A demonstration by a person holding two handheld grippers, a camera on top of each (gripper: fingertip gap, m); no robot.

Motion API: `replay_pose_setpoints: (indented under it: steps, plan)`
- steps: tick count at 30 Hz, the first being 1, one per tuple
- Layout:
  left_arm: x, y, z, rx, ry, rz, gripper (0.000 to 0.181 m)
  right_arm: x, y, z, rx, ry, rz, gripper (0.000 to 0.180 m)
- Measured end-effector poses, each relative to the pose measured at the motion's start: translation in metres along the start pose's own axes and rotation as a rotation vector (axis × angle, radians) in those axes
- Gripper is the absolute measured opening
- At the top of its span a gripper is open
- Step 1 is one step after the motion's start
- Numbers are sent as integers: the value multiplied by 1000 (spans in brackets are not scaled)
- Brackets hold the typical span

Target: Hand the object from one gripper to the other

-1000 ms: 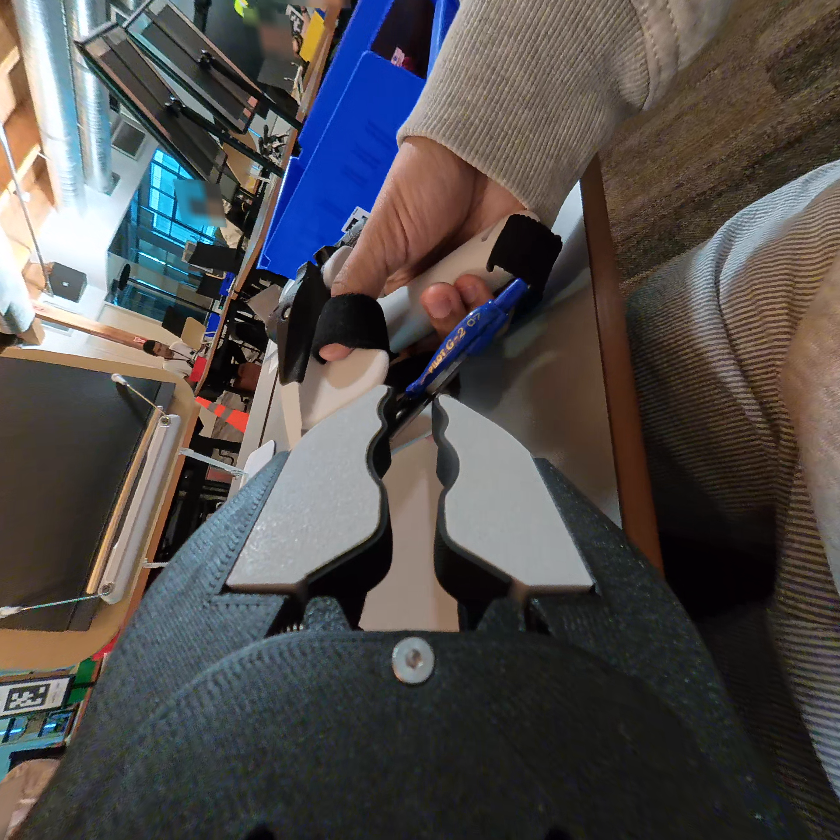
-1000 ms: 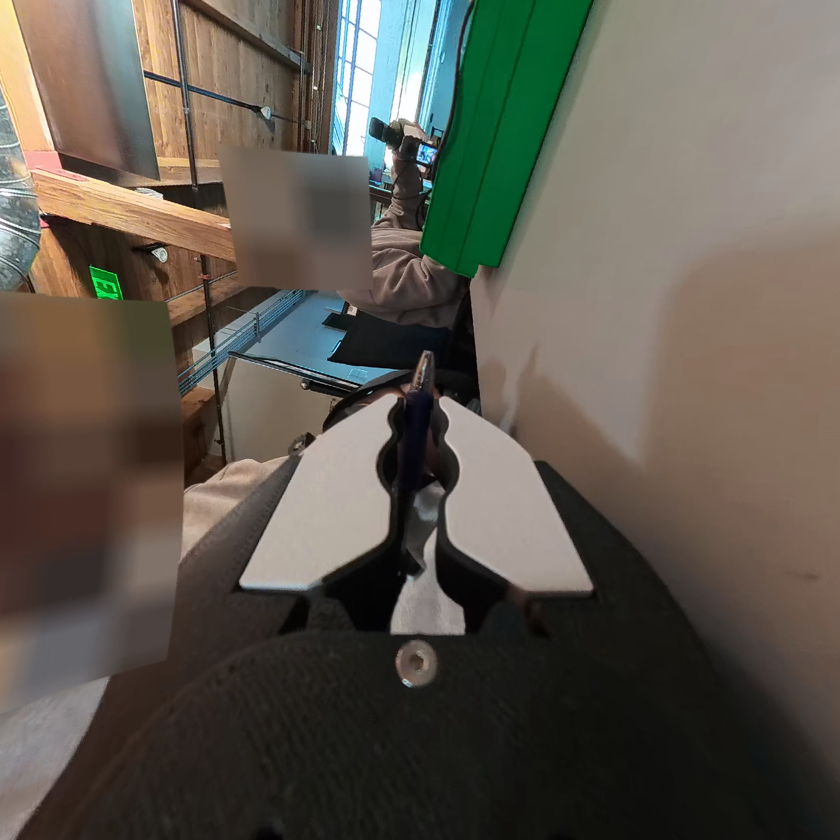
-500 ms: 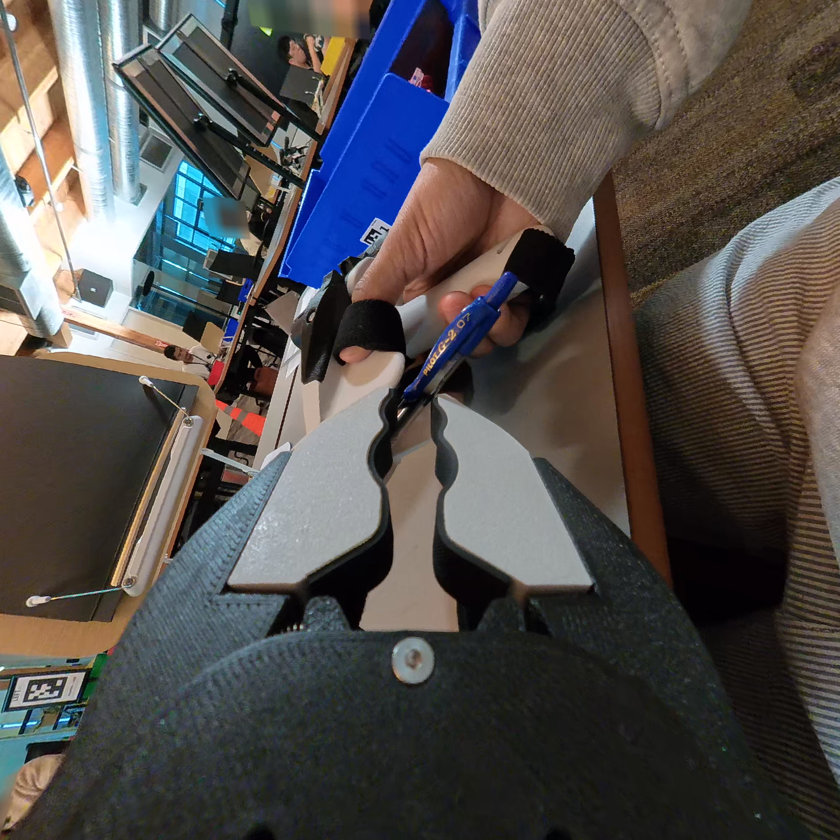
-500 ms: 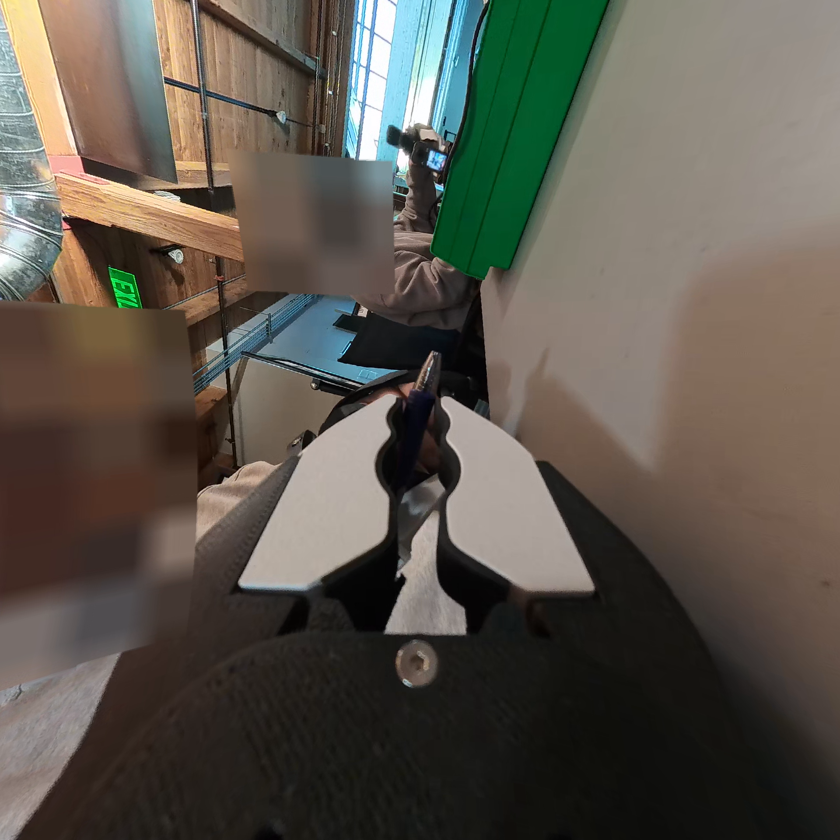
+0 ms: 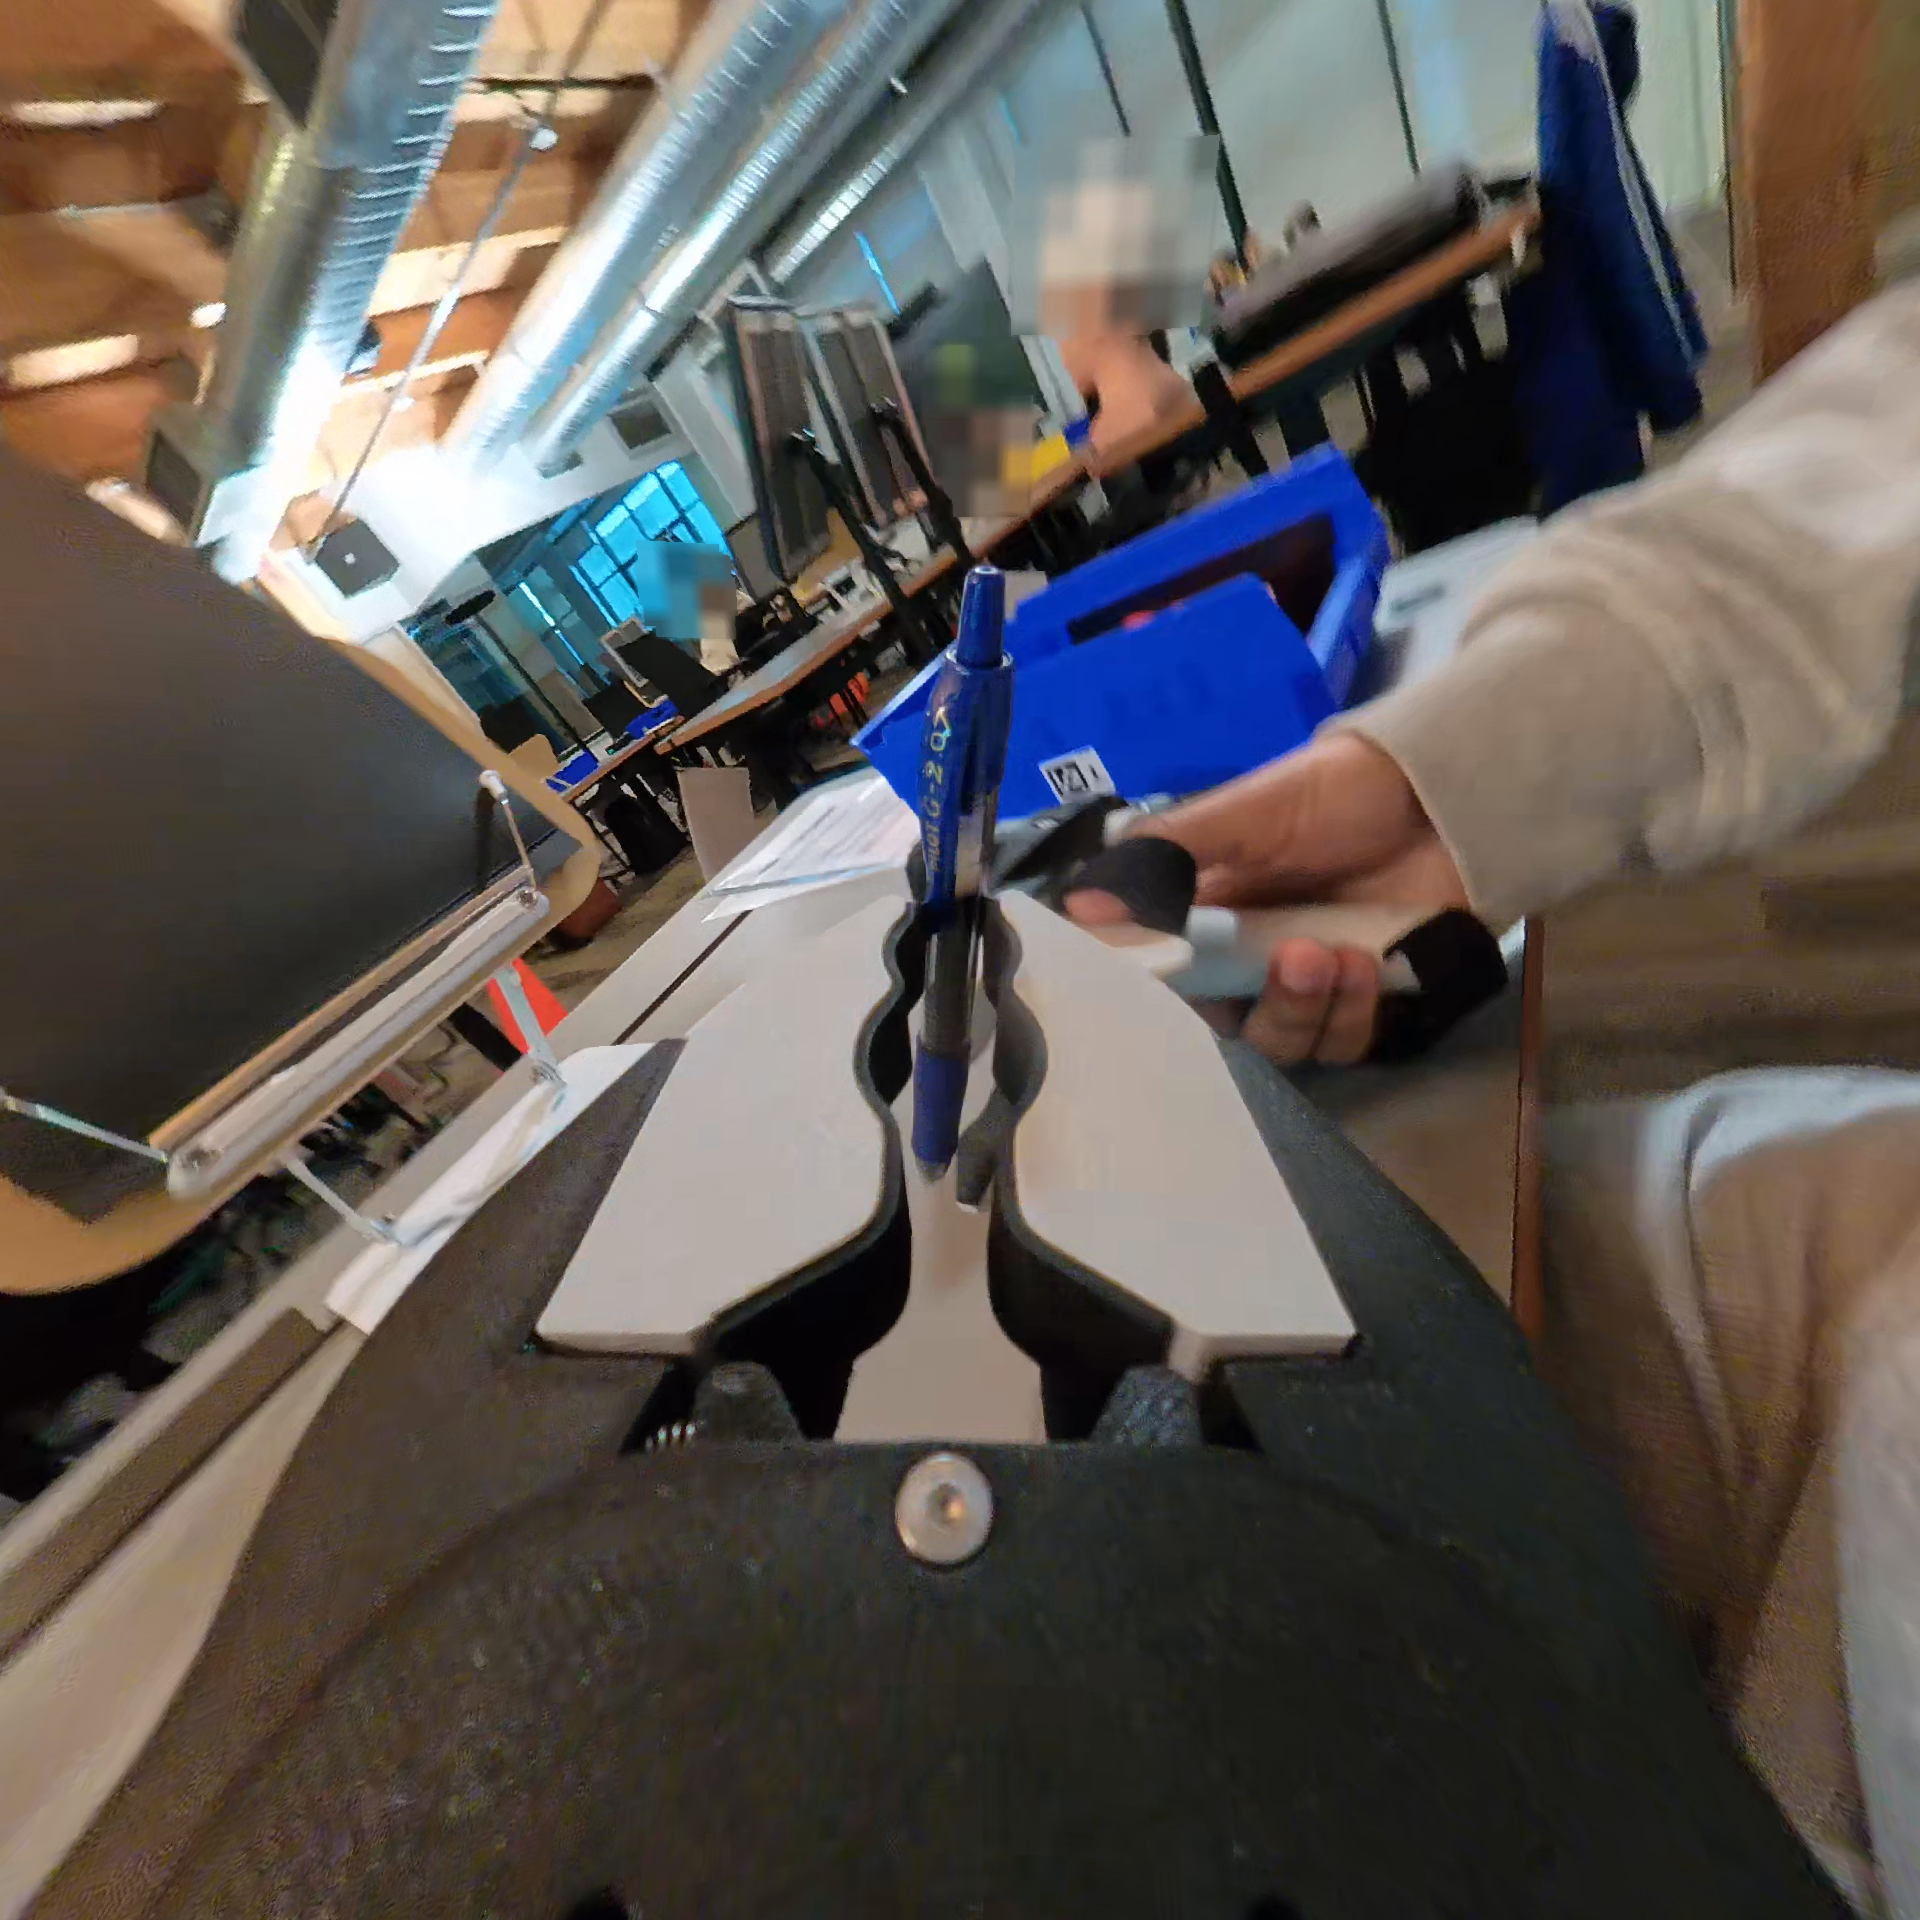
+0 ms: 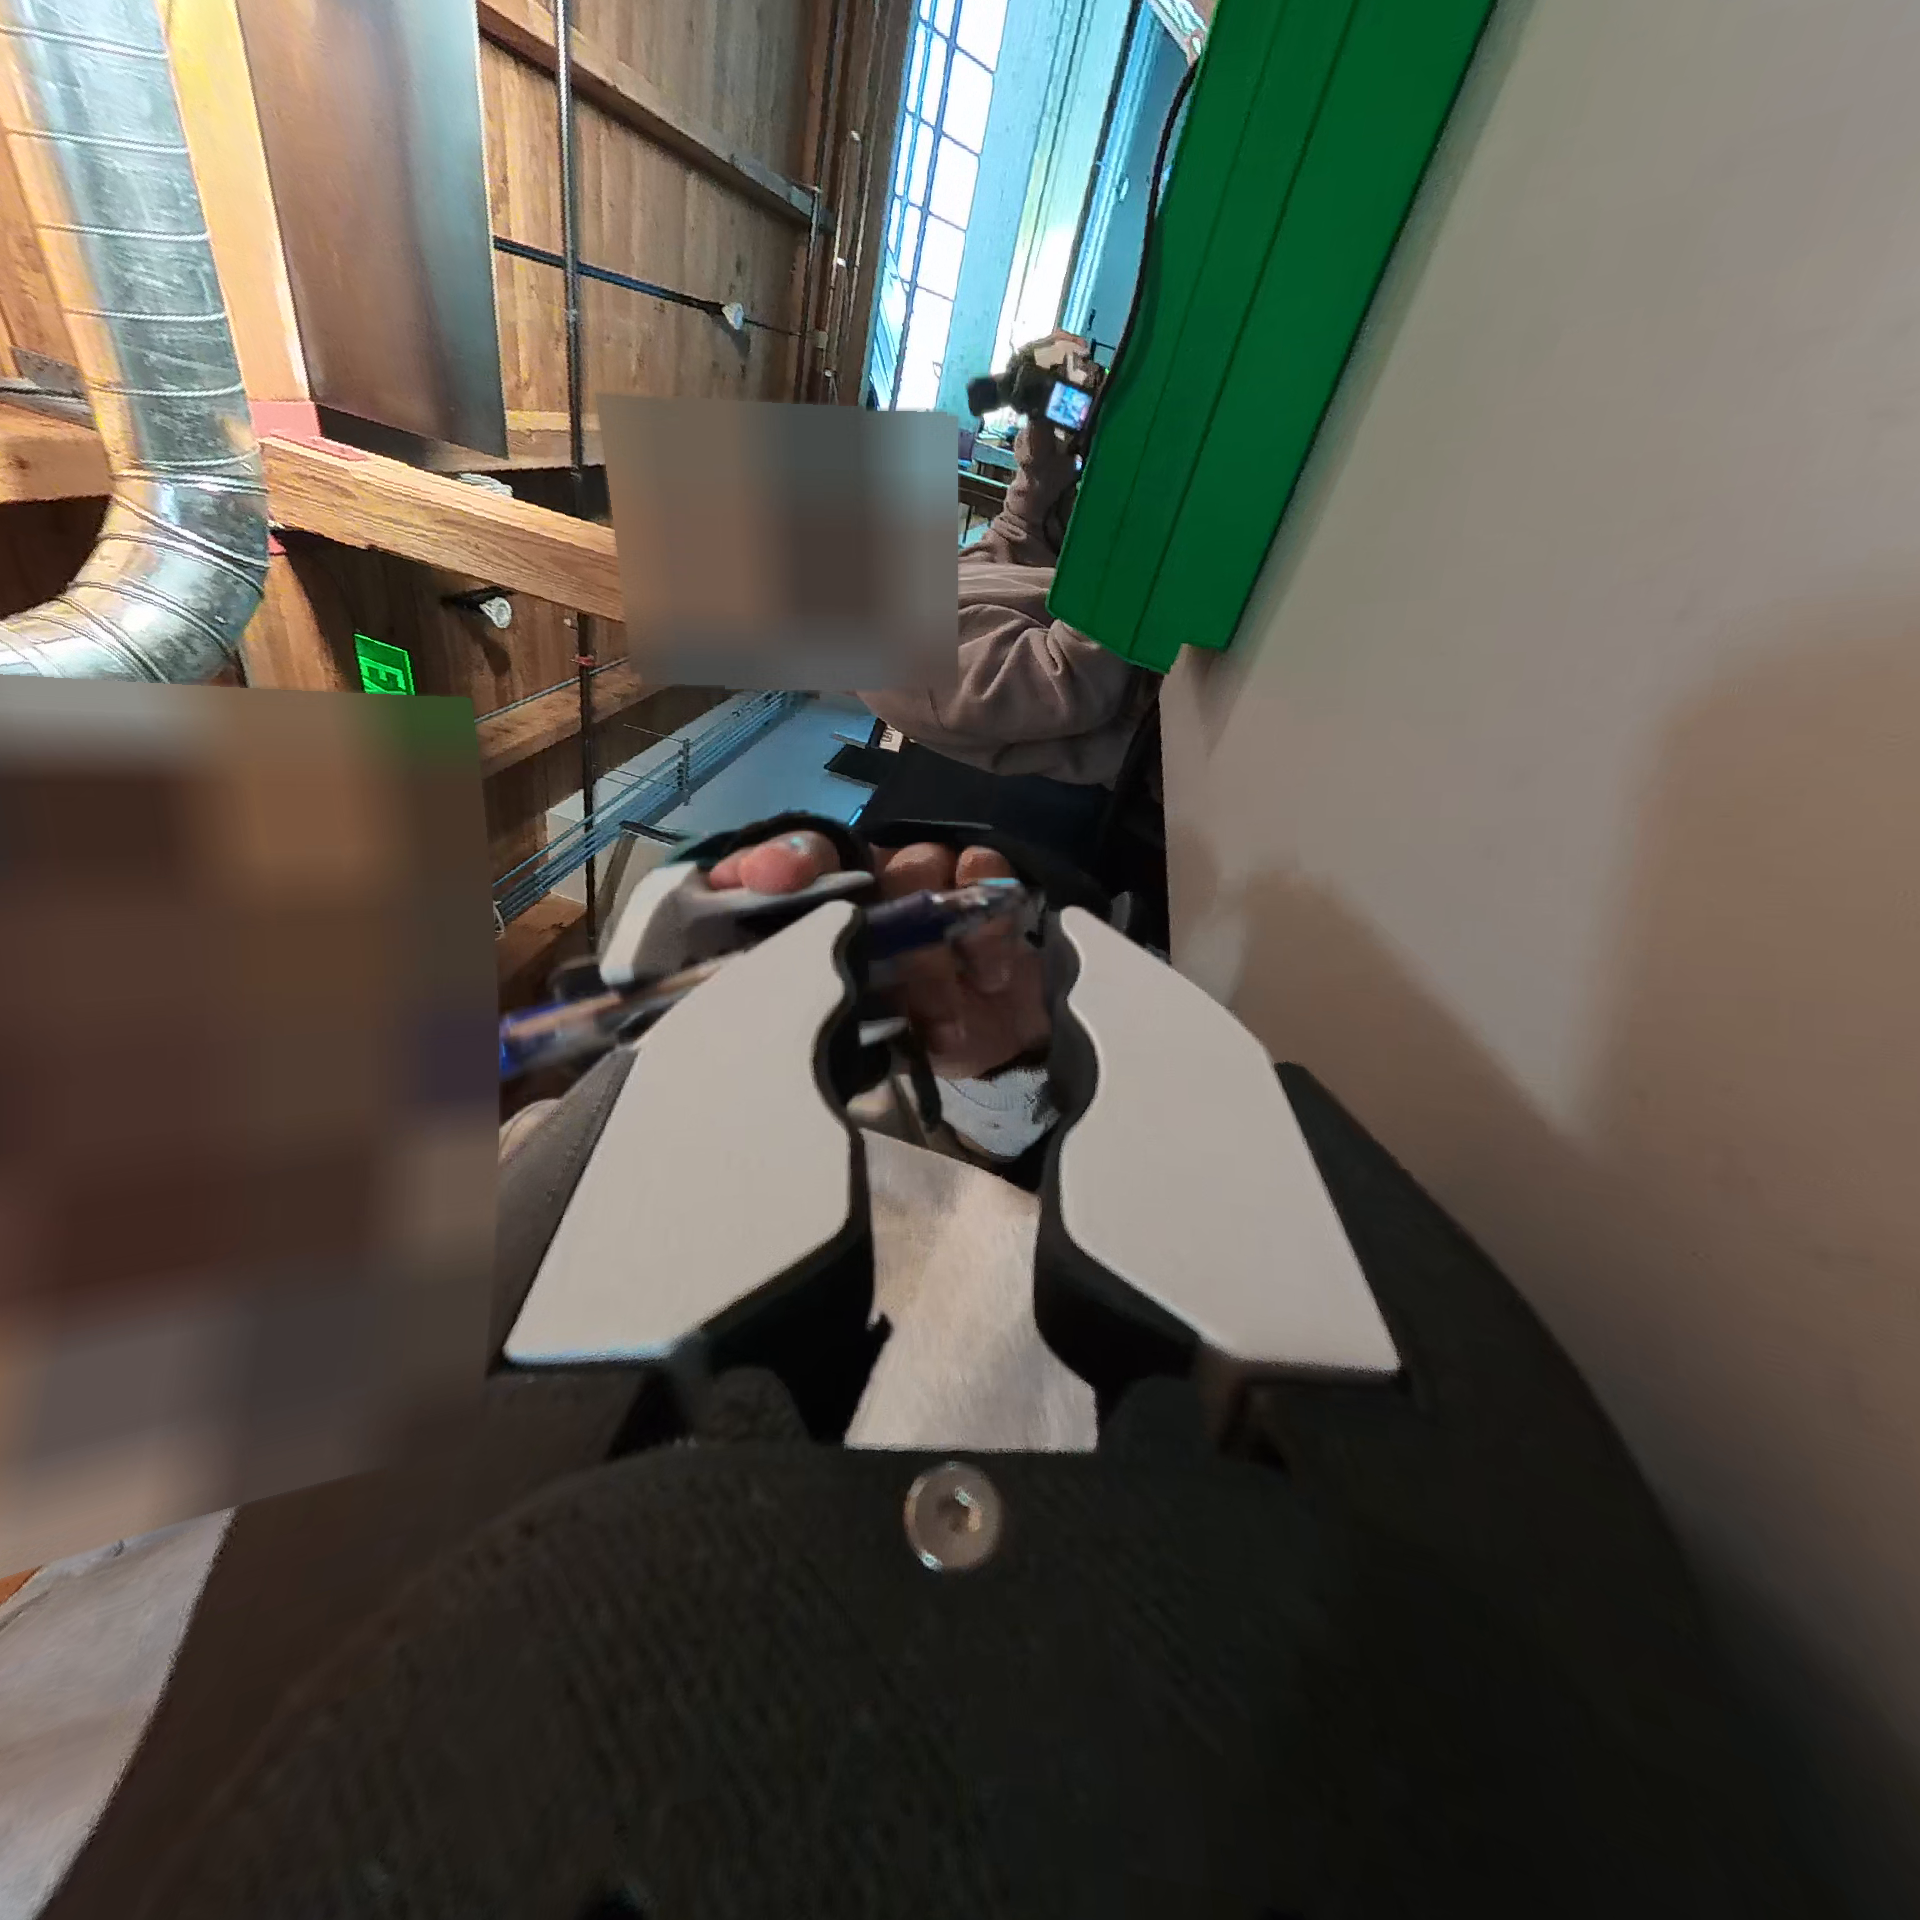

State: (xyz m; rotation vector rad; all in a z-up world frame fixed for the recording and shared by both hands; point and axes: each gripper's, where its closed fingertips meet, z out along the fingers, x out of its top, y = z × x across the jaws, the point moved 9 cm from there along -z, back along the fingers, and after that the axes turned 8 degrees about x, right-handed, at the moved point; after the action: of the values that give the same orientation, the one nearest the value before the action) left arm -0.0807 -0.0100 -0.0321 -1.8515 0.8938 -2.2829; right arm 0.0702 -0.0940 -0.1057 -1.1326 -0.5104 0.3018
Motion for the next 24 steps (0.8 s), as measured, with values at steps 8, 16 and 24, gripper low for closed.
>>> replay_pose_setpoints:
  steps: [8,16,24]
  plan:
    - [-11,-42,-5,-34,76,-586,11,6,-10,-4,-6,44,-106,36]
    - [-54,-54,2,-159,-36,-981,10,7,-35,-1,-214,-49,-604,37]
    - [-67,-55,6,-261,-68,-1107,10,-11,-31,16,-344,-318,-876,30]
